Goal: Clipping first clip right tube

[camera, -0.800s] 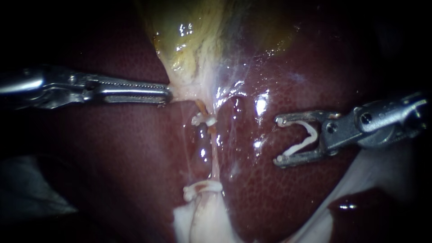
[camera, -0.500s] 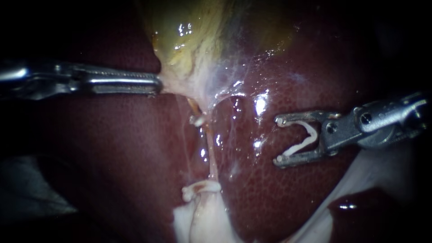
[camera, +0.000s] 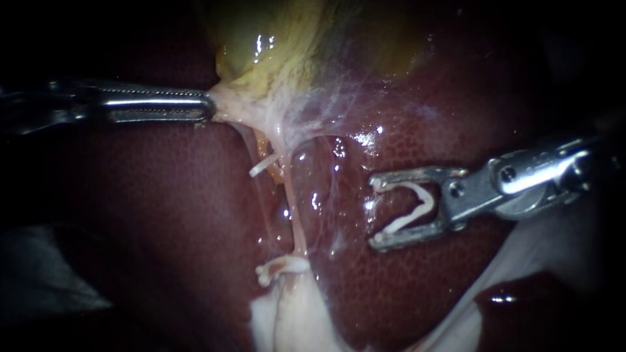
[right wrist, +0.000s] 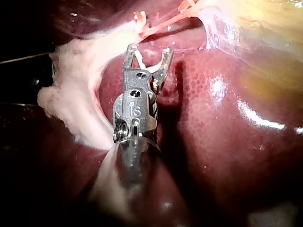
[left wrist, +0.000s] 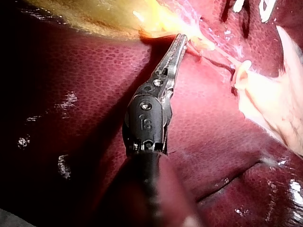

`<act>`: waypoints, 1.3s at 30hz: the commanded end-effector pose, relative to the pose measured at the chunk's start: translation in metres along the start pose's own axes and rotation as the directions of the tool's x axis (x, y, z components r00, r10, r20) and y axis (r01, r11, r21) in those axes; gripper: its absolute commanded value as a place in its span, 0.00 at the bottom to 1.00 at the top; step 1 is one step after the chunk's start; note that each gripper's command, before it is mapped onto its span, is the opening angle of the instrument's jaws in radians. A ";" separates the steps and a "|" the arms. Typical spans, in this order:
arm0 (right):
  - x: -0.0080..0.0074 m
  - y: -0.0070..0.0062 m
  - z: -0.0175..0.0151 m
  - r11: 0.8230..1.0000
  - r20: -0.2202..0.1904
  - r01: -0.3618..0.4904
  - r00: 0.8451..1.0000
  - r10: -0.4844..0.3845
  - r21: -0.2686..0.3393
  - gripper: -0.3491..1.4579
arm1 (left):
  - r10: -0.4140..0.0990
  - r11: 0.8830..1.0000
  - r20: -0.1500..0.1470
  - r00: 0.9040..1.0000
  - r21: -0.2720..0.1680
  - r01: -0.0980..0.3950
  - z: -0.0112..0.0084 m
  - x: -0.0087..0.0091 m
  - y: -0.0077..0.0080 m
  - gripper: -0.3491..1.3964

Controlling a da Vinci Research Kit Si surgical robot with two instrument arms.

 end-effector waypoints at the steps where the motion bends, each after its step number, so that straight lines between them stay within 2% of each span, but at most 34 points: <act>1: -0.0001 0.0001 0.0005 1.000 -0.006 -0.017 1.000 0.017 0.001 0.47 | 0.000 1.000 0.000 1.000 0.000 0.000 0.0000 0.0000 0.0000 0.00; 5: -0.0011 0.0005 0.0028 0.996 -0.042 -0.090 0.995 0.091 0.017 0.47 | 0.000 1.000 0.000 1.000 0.001 0.000 0.0001 0.0000 0.0000 0.00; 10: -0.0024 0.0011 0.0052 0.987 -0.064 -0.153 0.986 0.156 0.048 0.47 | 0.000 1.000 0.000 1.000 0.001 0.000 0.0001 0.0000 0.0000 0.00; 14: -0.0034 0.0014 0.0072 0.974 -0.100 -0.208 0.971 0.216 0.090 0.47 | 0.000 1.000 0.000 1.000 0.002 0.000 0.0002 0.0000 0.0000 0.00; 20: -0.0044 0.0016 0.0100 0.959 -0.109 -0.251 0.958 0.265 0.131 0.47 | 0.000 1.000 0.000 1.000 0.002 0.000 0.0003 -0.0001 0.0001 0.00; 26: -0.0052 0.0013 0.0124 0.944 -0.128 -0.281 0.944 0.305 0.175 0.47 | 0.000 1.000 0.000 1.000 0.003 0.000 0.0004 -0.0001 0.0001 0.00; 33: -0.0050 0.0011 0.0130 0.908 -0.177 -0.324 0.910 0.376 0.264 0.47 | 0.000 1.000 0.000 1.000 0.004 0.000 0.0005 -0.0001 0.0001 0.00; 34: -0.0049 0.0009 0.0130 0.898 -0.187 -0.335 0.899 0.395 0.284 0.47 | 0.000 1.000 0.000 1.000 0.004 0.000 0.0005 -0.0001 0.0001 0.00; 39: -0.0044 0.0003 0.0131 0.873 -0.221 -0.345 0.874 0.433 0.346 0.47 | 0.000 1.000 0.000 1.000 0.004 0.000 0.0005 -0.0001 0.0001 0.00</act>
